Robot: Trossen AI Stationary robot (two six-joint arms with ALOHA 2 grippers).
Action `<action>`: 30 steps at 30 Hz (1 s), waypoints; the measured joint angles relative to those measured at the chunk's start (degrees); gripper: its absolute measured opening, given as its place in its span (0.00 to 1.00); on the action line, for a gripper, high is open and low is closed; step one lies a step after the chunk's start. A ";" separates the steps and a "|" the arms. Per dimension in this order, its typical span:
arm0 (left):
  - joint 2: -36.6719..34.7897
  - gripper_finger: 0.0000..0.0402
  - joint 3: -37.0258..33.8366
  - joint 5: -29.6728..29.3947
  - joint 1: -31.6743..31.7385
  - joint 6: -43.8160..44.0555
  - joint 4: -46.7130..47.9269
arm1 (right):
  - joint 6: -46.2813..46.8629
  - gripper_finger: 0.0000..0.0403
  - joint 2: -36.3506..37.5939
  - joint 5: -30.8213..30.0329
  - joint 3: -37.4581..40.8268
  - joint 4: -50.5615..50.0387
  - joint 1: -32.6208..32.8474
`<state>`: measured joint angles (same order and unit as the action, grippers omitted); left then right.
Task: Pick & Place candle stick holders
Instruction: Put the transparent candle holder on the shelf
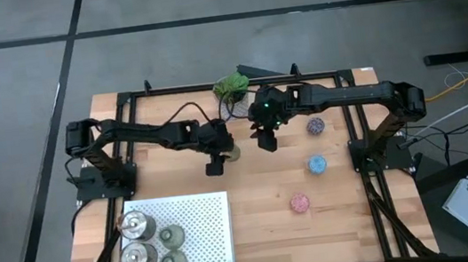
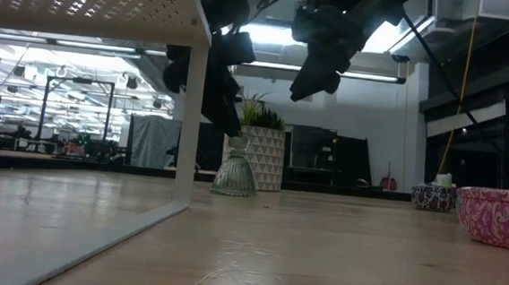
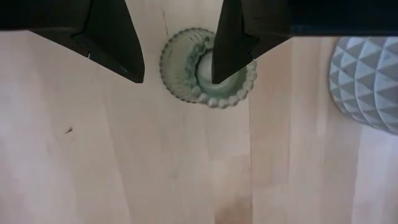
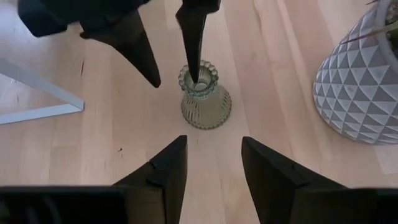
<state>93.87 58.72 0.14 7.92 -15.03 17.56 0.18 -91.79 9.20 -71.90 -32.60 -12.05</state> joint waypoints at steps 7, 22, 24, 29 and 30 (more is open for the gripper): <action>0.94 0.43 0.02 -6.07 -1.18 -1.85 0.50 | -0.17 0.38 0.00 -0.08 0.00 0.28 0.00; -0.66 0.06 0.05 -9.38 -1.83 -0.92 4.41 | -0.17 0.38 0.00 -0.14 0.02 0.42 0.00; -2.07 0.06 -0.17 -9.03 -2.10 -0.56 5.44 | -0.18 0.38 0.00 -0.14 0.02 0.42 0.00; -8.17 0.06 -0.22 -8.38 -2.25 0.21 8.83 | -0.85 0.38 0.00 -0.14 0.04 0.48 0.00; -9.42 0.05 -0.22 -8.46 -2.21 0.61 9.72 | -0.87 0.38 0.00 -0.14 0.04 0.48 0.00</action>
<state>84.45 58.50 -8.32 5.72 -14.42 27.28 -0.69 -91.79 9.06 -71.85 -32.12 -12.05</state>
